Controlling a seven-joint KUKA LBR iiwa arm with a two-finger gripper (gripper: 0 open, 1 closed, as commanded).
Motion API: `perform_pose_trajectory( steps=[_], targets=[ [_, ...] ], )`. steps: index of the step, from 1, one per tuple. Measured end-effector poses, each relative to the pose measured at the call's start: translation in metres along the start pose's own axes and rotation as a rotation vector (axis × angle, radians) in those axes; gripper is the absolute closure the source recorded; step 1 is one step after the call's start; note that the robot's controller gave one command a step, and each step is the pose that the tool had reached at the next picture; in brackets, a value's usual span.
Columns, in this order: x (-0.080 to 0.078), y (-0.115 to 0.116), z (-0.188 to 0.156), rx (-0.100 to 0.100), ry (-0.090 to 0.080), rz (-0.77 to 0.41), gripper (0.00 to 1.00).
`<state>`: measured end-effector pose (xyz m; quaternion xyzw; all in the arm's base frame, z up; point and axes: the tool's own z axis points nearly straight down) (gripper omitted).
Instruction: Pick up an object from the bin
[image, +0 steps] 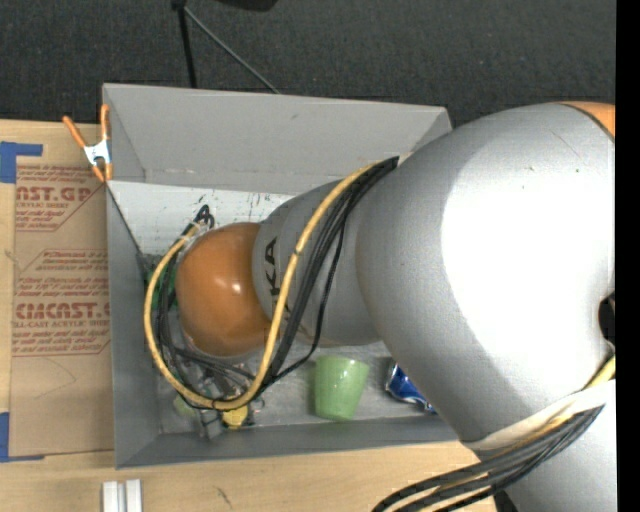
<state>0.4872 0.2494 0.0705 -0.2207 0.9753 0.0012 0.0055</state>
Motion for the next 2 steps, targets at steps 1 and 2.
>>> perform_pose_trajectory(
  steps=[1,2],
  targets=[
    [0.0124,-0.0170,-0.0017,0.000,-0.004,-0.006,0.00],
    [0.0101,-0.0168,-0.0037,0.000,-0.010,-0.006,1.00]
  ],
)
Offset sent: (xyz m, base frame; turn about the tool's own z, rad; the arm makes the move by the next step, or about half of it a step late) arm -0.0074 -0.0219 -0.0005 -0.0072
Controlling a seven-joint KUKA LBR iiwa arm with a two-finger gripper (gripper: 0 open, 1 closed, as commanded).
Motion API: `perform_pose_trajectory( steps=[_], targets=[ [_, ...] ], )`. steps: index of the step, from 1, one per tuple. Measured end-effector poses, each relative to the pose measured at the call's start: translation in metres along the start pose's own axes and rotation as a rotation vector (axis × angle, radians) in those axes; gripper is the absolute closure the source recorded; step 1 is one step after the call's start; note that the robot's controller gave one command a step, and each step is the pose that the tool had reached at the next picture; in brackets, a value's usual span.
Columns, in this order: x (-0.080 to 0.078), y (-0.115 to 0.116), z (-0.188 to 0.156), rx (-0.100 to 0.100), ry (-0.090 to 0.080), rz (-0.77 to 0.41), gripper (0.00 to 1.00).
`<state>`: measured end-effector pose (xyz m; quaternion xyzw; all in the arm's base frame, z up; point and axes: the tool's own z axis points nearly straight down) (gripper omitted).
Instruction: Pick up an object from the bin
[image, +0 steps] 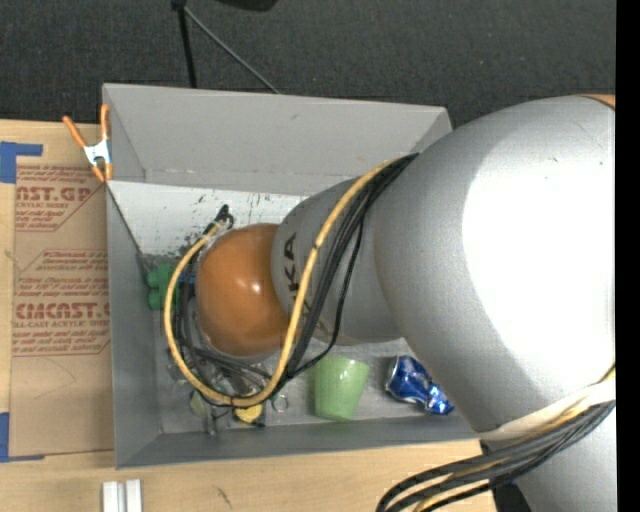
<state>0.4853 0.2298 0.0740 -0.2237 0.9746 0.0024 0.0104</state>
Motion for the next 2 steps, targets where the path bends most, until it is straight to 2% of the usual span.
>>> perform_pose_trajectory(
  steps=[1,2],
  targets=[
    [-0.004,0.001,-0.081,0.000,0.012,-0.001,1.00],
    [-0.005,0.002,-0.105,0.000,0.018,-0.002,1.00]
  ],
)
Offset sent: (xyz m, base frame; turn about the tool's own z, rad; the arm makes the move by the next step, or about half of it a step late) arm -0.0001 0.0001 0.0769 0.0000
